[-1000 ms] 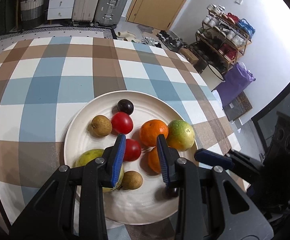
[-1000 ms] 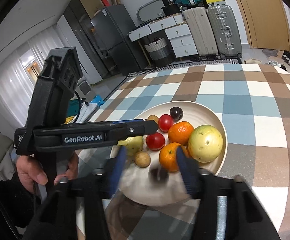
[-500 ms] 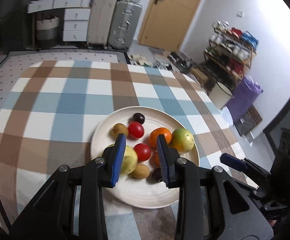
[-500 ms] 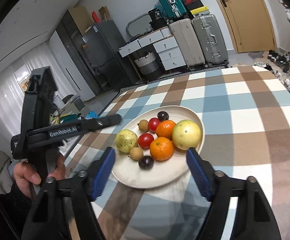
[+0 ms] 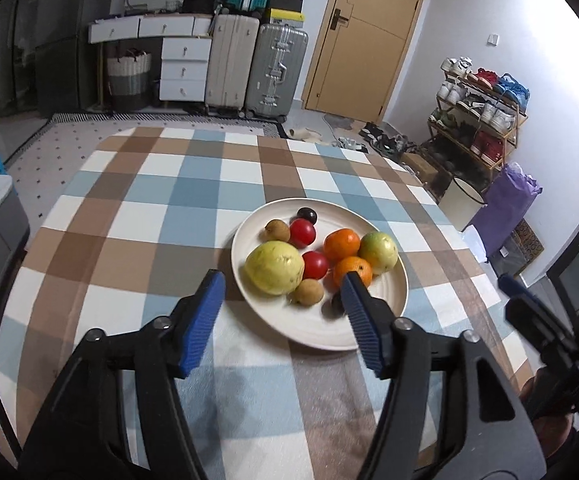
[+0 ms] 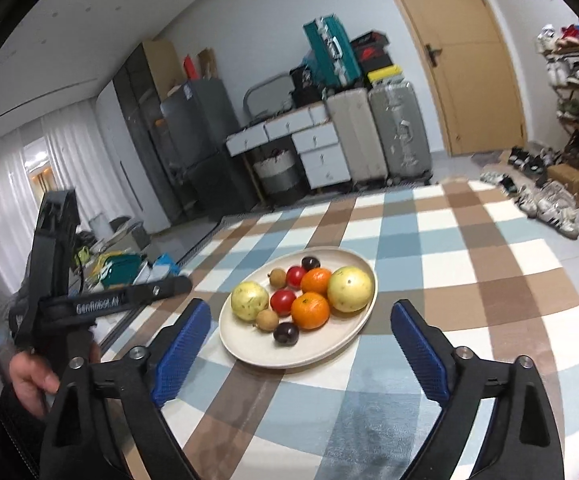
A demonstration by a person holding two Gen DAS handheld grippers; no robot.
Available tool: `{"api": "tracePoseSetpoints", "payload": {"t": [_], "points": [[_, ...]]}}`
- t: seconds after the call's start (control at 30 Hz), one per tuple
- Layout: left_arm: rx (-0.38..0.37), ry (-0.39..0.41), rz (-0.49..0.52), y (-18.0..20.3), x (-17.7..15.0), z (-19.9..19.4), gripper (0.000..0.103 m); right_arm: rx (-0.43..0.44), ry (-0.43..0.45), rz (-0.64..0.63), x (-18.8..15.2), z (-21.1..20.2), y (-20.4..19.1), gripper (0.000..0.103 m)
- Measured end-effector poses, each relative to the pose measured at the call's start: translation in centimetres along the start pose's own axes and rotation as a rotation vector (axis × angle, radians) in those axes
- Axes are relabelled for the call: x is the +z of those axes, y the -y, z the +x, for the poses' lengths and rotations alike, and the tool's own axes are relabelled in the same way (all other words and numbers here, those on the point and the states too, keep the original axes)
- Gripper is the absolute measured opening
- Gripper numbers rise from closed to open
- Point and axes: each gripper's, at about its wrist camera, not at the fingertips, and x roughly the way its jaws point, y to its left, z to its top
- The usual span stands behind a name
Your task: Organize fruits
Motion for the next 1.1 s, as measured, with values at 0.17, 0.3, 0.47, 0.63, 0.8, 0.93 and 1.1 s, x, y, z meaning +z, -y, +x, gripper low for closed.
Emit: {"api": "tracePoseSetpoints", "payload": {"t": [0.17,0.3,0.47,0.63,0.8,0.93,1.1], "points": [[0.173,0.131,0.049,0.1,-2.2,-1.5,0.073,-0.02,0.043,-0.02,-0.1,-1.1,-0.6,0.097],[0.213,0.209,0.047,-0.3,-3.0,-2.6,0.085,-0.027,0.084,-0.035,0.2,-1.9,-1.5,0.097],[0.326,0.325,0.094,-0.2,-3.5,-4.0,0.102,-0.048,0.128,-0.075,-0.1,-2.7,-2.6,0.1],[0.319,0.351,0.116,-0.5,-4.2,-4.7,0.103,-0.079,0.152,-0.084,-0.6,-3.2,-2.5,0.1],[0.277,0.346,0.078,-1.4,-4.8,-4.5,0.103,-0.112,0.161,-0.095,-1.1,-3.2,-2.3,0.102],[0.261,0.352,0.077,-1.9,-5.4,-4.4,0.103,-0.128,0.158,-0.126,-1.7,-2.7,-2.4,0.102],[0.287,0.388,0.091,-2.0,-5.8,-4.8,0.103,-0.17,0.144,-0.171,-2.6,-2.1,-2.5,0.102]]}}
